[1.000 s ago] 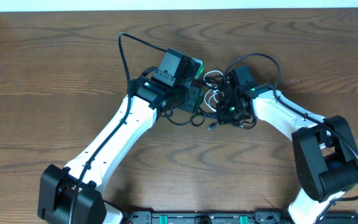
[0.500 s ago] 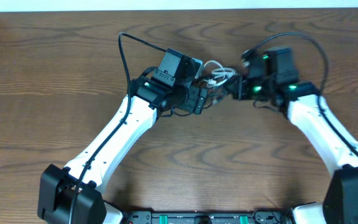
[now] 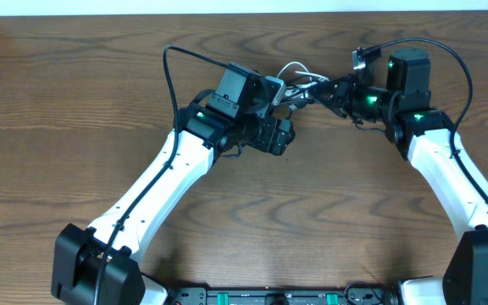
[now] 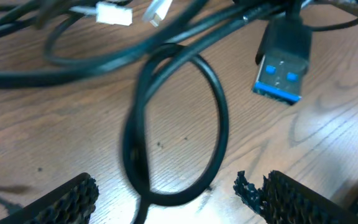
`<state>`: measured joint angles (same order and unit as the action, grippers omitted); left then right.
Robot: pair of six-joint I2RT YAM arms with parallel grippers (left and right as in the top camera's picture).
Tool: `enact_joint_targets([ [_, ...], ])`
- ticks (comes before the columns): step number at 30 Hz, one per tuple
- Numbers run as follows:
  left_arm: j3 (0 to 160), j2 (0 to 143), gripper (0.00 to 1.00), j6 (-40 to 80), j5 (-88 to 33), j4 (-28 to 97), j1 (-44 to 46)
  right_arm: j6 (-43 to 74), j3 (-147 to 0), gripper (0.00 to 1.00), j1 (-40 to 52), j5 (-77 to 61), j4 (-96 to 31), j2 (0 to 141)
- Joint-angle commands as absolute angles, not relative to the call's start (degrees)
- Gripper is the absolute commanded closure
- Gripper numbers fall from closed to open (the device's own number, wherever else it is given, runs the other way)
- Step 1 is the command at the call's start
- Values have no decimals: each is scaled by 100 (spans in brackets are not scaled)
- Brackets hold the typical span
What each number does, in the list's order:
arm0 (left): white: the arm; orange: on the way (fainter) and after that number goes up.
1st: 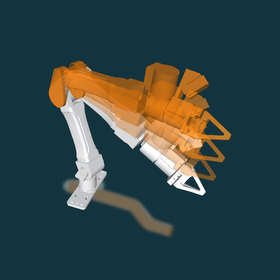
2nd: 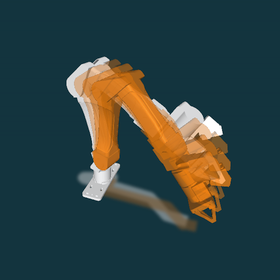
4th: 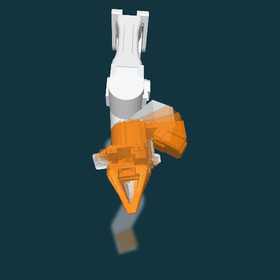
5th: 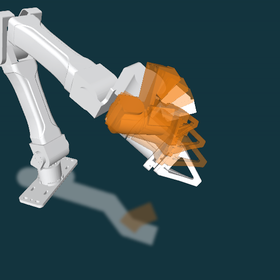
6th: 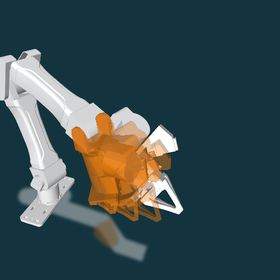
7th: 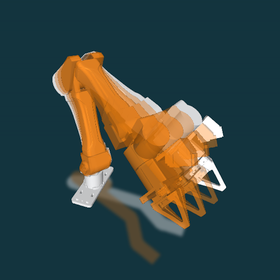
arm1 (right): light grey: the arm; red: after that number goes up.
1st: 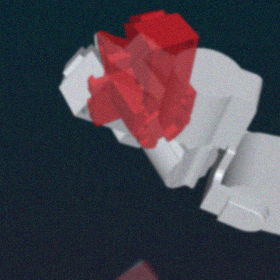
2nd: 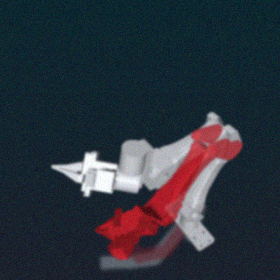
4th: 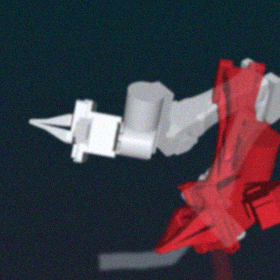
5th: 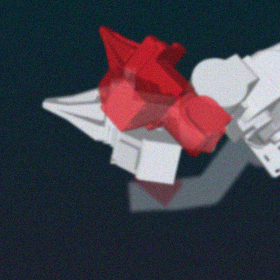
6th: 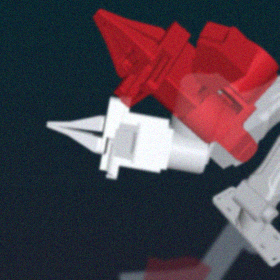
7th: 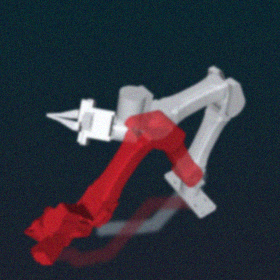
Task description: Untangle cables
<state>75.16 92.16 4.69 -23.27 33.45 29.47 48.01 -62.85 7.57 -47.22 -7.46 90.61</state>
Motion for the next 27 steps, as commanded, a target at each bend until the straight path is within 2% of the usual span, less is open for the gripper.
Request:
enact_joint_targets([
  [1,7596,9249,14,480,-2530,3312,2961,5655,-6296,99,757,-5266,-578,8969],
  [12,7596,9249,14,456,-2224,3103,2961,5983,-6296,99,709,-6257,-622,8969],
  [18,7596,9249,25,454,-2202,3100,2961,6047,-6294,99,589,-5811,-626,8969],
  [23,7596,9249,57,456,-2200,3103,2961,5739,-6294,99,469,-5566,-631,8969],
  [25,7596,9249,65,458,-2180,3100,2961,5623,-6294,99,421,-5564,-738,8969],
  [27,7596,9249,69,456,-2178,3089,2958,5494,-6294,99,366,-5559,-906,8969],
])
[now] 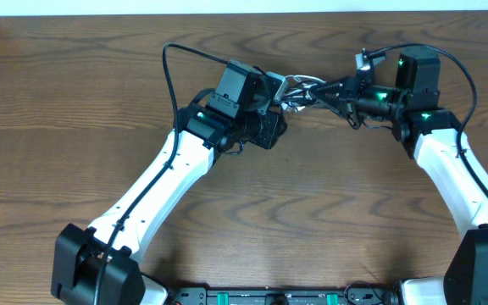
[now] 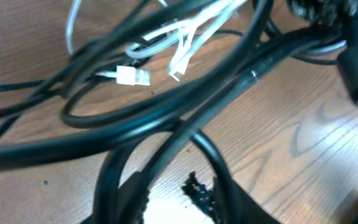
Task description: Untangle cables
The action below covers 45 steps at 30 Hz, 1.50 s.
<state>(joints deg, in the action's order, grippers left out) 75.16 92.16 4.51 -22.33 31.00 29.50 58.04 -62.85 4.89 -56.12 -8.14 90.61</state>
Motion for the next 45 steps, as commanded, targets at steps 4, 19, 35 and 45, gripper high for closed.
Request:
enact_joint_targets([
  [4,7596,9249,76,462,-2180,3006,2956,5068,-6294,99,248,-5435,-1313,8969],
  [19,7599,9249,92,827,-3267,2287,2961,4768,-6294,99,287,-4963,-1625,8969],
  [35,7596,9249,92,827,-3706,2001,3275,4816,-6294,99,429,-4792,-1625,8969],
  [45,7596,9249,92,823,-3642,2003,3352,4816,-6294,99,429,-4890,-1627,8969],
])
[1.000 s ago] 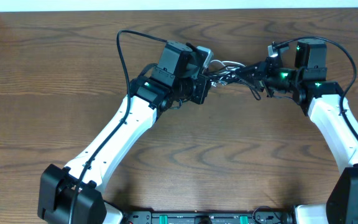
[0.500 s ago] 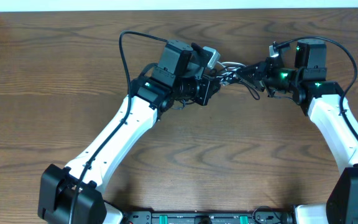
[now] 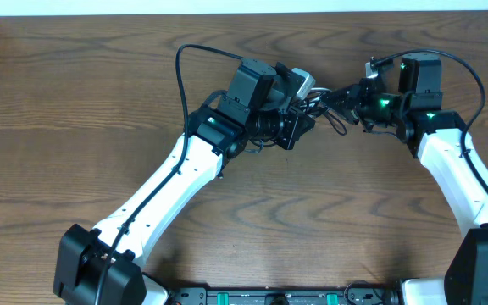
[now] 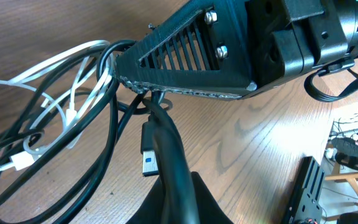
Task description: Untangle cables
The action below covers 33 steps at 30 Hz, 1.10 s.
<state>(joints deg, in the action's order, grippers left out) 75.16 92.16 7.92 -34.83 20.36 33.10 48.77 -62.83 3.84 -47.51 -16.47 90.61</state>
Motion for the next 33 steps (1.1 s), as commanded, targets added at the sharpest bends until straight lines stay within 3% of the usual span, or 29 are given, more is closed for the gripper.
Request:
enact_joint_targets([
  [1,7596,9249,92,823,-3640,2001,3352,4816,-6294,99,429,-4930,-1627,8969],
  [11,7596,9323,92,823,-3492,2008,3352,4816,-6294,99,462,-5443,-1625,8969],
  [18,7596,9426,92,825,-3492,2008,3352,4818,-6294,84,602,-5548,-1619,8969],
  [33,7596,9430,92,823,-3468,2005,3352,4910,-6294,87,869,-5636,-1610,8969],
])
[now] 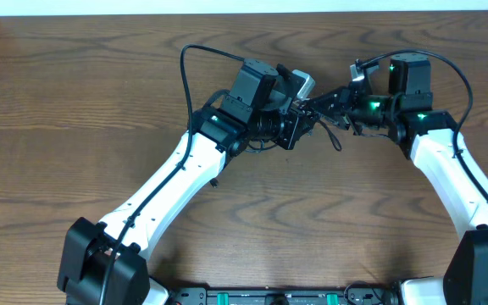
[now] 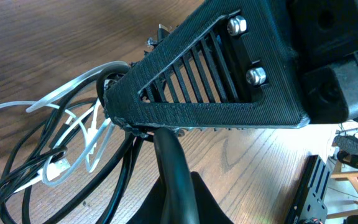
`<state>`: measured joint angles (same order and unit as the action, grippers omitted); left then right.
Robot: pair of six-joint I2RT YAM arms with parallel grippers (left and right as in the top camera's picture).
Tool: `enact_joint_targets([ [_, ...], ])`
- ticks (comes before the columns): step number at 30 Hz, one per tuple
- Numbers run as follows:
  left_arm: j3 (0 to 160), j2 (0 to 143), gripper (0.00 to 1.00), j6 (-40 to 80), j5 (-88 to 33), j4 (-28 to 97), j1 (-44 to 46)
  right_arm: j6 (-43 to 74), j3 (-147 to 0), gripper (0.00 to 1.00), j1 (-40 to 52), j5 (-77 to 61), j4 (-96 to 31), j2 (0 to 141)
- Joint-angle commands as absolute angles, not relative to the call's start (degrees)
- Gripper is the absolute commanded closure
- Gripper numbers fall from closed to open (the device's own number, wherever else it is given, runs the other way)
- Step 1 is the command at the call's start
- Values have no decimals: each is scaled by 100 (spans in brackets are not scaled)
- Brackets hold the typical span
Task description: Untangle cables
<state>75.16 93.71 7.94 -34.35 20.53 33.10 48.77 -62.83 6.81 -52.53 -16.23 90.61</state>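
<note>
The tangle of black cables (image 1: 322, 113) and thin white cables (image 2: 73, 140) hangs between my two grippers at the table's far middle. My left gripper (image 1: 299, 129) is shut on a thick black cable (image 2: 169, 162), which rises from between its jaws (image 2: 176, 190). The right gripper (image 1: 313, 106) is right against it, tips shut on the bundle. Its latticed black finger (image 2: 204, 87) fills the left wrist view. A black loop (image 1: 335, 135) droops below the grippers.
Brown wooden table (image 1: 74, 102) all around. The left arm (image 1: 168, 186) crosses from front left, the right arm (image 1: 451, 178) from front right. A black hose (image 1: 189, 72) arches above the left arm. A stand (image 2: 312, 193) shows at the table's edge.
The right gripper has come leftward, closer to the left gripper, and looms larger in the left wrist view. The blue USB plug has gone from that view. The left gripper still holds the thick cable.
At first my left gripper was open over a black loop beside a blue USB plug, with the right gripper holding the bundle. Then it was down on the black cables. Later it was shut on the thick cable, farther right. Now both grippers meet at the tangle.
</note>
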Motion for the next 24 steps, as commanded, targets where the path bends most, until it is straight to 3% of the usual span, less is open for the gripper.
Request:
enact_joint_targets([
  [1,7596,9430,92,823,-3369,2023,3352,4925,-6294,87,908,-5664,-1610,8969],
  [15,7596,9430,92,823,-3179,2027,3352,5076,-6294,86,1280,-5780,-1608,8969],
  [16,7596,9430,92,823,-3166,2027,3352,5074,-6294,88,1310,-5778,-1608,8969],
  [17,7596,9430,92,823,-3166,2027,3352,5065,-6294,99,1345,-5730,-1610,8969],
  [24,7596,9430,92,823,-3164,2174,3352,4757,-6294,99,1271,-5009,-1612,8969],
])
